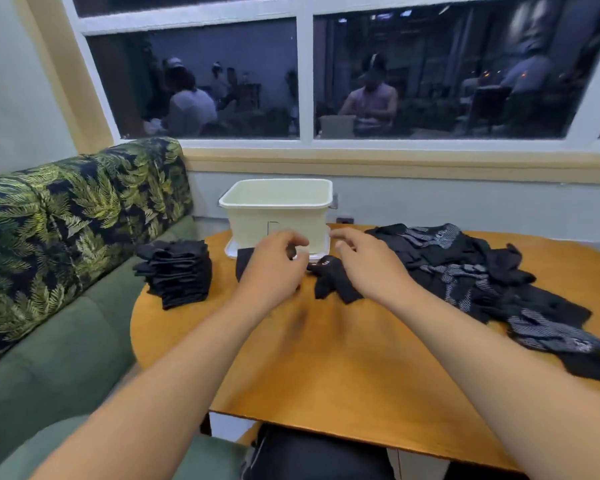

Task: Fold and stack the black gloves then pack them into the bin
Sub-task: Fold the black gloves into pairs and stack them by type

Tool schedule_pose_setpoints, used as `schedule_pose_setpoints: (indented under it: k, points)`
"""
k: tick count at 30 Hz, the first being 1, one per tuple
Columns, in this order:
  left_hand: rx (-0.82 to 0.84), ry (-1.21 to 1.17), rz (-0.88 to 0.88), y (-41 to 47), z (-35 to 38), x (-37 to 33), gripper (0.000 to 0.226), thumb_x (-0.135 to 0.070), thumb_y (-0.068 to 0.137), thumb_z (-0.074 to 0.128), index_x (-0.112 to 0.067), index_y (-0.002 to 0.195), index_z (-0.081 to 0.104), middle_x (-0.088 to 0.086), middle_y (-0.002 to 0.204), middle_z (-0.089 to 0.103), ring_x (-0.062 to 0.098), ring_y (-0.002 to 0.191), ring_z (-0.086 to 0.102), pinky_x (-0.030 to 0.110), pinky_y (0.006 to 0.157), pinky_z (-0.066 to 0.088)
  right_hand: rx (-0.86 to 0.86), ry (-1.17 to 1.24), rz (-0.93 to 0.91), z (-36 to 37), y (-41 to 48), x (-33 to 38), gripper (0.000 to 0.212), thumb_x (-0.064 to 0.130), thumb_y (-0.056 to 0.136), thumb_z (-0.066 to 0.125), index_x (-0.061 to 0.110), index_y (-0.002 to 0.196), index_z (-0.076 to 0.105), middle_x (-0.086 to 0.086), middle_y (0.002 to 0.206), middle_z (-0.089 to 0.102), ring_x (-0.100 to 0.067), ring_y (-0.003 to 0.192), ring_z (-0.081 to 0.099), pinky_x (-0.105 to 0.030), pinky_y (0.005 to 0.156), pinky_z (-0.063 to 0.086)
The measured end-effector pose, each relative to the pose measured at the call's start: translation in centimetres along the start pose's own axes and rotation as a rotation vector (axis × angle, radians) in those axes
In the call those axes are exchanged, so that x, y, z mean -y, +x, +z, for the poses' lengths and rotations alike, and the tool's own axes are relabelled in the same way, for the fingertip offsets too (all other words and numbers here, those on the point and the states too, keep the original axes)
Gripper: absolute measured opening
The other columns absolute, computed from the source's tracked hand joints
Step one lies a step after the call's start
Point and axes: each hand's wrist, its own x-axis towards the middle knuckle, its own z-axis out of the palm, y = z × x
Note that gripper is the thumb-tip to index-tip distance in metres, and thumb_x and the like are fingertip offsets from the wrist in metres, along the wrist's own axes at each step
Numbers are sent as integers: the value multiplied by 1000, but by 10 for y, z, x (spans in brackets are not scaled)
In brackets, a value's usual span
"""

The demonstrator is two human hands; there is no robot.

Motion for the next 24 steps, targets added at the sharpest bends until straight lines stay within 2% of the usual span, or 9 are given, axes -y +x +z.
schedule_pose_setpoints:
  k: [2, 4, 7, 12, 15, 18, 19, 22, 24]
  points:
    - [60, -43, 38, -5, 37, -22, 20, -27, 101, 63, -32, 119, 70, -14, 117, 63, -2, 99, 60, 11, 78, 44, -43, -17, 35, -20, -10, -34, 37, 42, 110, 41, 43, 141, 61, 15, 121, 71, -17, 101, 65, -37, 84, 51]
    - [124, -76, 62, -11, 74, -37, 19, -28, 102, 62, -33, 118, 70, -18, 115, 61, -7, 98, 58, 7, 75, 41, -78, -31, 64, -37, -18, -67, 35, 43, 110, 40, 45, 139, 61, 16, 122, 72, -14, 101, 69, -36, 81, 51]
    - [157, -100, 102, -14, 125, -51, 19, -25, 101, 64, -31, 117, 71, -16, 114, 62, -3, 101, 59, 15, 85, 45, -138, -20, 103, -58, -29, -110, 34, 42, 111, 42, 45, 140, 60, 17, 133, 70, -11, 119, 65, -40, 95, 52]
    - [191, -60, 130, -12, 186, -61, 21, -23, 101, 63, -27, 120, 71, -15, 116, 61, 3, 109, 54, 6, 87, 36, -278, 12, 174, -77, -50, -164, 33, 33, 110, 49, 41, 138, 64, 22, 132, 69, -8, 124, 62, -42, 105, 53]
    - [190, -54, 142, -9, 208, -62, 21, -22, 101, 63, -28, 119, 71, -15, 116, 62, 5, 111, 56, 19, 95, 45, -363, 89, 188, -81, -61, -184, 34, 25, 107, 55, 39, 135, 68, 23, 129, 70, -4, 114, 65, -41, 106, 54]
    - [209, -4, 190, -13, 217, -61, 21, -23, 102, 63, -27, 120, 71, -14, 116, 63, 7, 114, 55, 28, 101, 47, -392, 94, 191, -82, -67, -191, 35, 22, 105, 58, 41, 133, 68, 22, 127, 71, 1, 78, 57, -39, 94, 58]
    - [207, 25, 215, -15, 216, -60, 20, -23, 102, 62, -27, 120, 70, -15, 115, 62, 6, 114, 54, 29, 101, 47, -390, 68, 185, -81, -68, -191, 35, 23, 104, 59, 41, 133, 68, 20, 126, 71, -1, 73, 57, -39, 90, 58]
    - [149, 130, 262, -19, 202, -54, 19, -24, 102, 60, -31, 118, 69, -18, 116, 61, 7, 116, 51, 32, 101, 45, -345, -67, 141, -74, -71, -188, 37, 26, 102, 61, 40, 135, 66, 18, 135, 66, -17, 91, 68, -37, 87, 54]
    - [115, 222, 227, -18, 190, -44, 21, -26, 103, 59, -33, 120, 67, -17, 122, 61, 10, 121, 50, 37, 105, 42, -288, -154, 115, -70, -73, -185, 38, 27, 102, 60, 40, 137, 64, 19, 142, 62, -17, 100, 68, -37, 89, 52]
